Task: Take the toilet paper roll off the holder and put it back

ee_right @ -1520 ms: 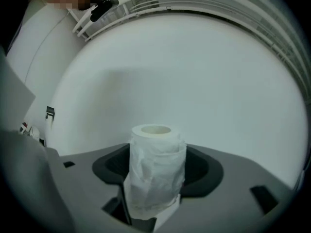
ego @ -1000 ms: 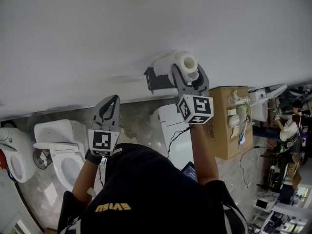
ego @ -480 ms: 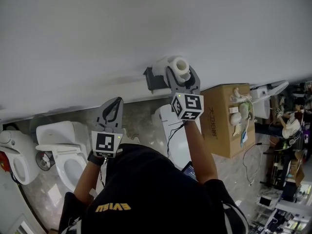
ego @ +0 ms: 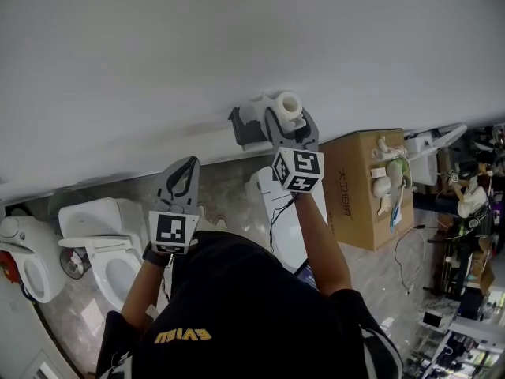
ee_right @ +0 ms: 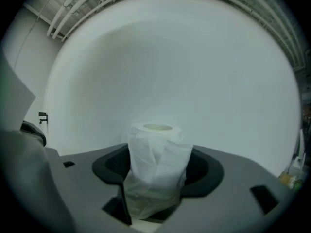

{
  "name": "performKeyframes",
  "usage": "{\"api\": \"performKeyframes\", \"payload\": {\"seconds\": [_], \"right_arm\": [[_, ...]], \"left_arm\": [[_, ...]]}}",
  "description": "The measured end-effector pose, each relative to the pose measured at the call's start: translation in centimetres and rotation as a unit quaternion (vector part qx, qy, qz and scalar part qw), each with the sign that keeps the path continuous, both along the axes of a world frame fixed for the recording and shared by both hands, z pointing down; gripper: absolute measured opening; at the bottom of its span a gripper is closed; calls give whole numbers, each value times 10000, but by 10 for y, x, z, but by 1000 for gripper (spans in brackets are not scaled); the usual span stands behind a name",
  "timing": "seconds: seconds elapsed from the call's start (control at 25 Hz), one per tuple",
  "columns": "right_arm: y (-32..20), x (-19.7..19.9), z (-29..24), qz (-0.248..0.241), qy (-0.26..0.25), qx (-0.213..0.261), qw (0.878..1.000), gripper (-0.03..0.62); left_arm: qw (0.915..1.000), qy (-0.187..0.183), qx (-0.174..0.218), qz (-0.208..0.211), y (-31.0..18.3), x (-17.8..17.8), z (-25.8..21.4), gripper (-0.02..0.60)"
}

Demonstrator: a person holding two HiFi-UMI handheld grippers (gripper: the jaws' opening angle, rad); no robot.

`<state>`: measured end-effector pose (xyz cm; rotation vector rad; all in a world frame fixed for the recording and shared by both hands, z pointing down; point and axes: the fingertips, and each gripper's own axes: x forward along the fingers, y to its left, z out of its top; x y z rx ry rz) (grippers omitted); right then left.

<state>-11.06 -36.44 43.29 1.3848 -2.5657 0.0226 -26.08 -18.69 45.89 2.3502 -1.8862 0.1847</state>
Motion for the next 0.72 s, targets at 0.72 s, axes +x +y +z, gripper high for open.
{"api": "performKeyframes", "payload": {"seconds": [0.72], "right_arm": [[2, 0, -1, 53, 71, -130, 9999, 297]], "left_arm": [[9998, 151, 109, -96, -7, -12, -8, 12]]}}
